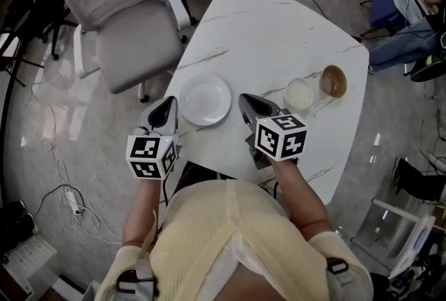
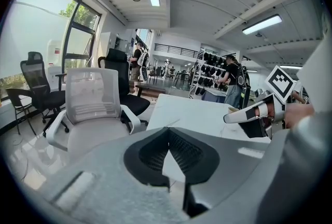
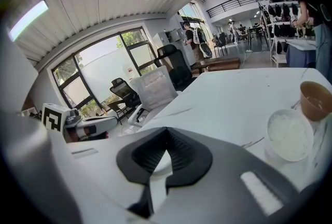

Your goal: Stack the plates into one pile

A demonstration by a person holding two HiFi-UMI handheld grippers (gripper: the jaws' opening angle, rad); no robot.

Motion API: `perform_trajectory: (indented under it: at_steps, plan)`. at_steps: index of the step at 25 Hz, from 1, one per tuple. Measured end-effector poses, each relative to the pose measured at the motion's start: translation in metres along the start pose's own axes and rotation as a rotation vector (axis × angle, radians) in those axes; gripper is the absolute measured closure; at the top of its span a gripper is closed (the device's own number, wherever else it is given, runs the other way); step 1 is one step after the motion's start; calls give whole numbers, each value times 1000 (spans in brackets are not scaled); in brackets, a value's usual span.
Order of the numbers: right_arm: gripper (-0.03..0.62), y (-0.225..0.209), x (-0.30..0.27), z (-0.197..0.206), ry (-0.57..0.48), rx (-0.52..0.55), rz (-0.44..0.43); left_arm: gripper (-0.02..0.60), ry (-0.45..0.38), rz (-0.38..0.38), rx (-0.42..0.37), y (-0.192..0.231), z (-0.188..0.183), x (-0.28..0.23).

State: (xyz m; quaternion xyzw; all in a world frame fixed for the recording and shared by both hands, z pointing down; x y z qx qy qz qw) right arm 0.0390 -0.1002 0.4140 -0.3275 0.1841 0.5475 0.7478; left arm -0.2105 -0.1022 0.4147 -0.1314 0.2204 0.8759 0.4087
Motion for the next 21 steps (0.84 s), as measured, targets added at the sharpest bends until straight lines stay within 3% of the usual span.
perform_trajectory:
  at_steps: [21]
  plan:
    - [592, 2, -2, 2, 18, -31, -12, 580, 17, 13, -4, 1, -4, -9]
Point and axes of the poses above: the fingertips, and each gripper's own axes: x backward along the fingers, y to its left, z out of its underside, the point moved 8 cm from there along x, backward along the fingers, and after that the axes turned 11 degrees about z, right-handed, at the moved point
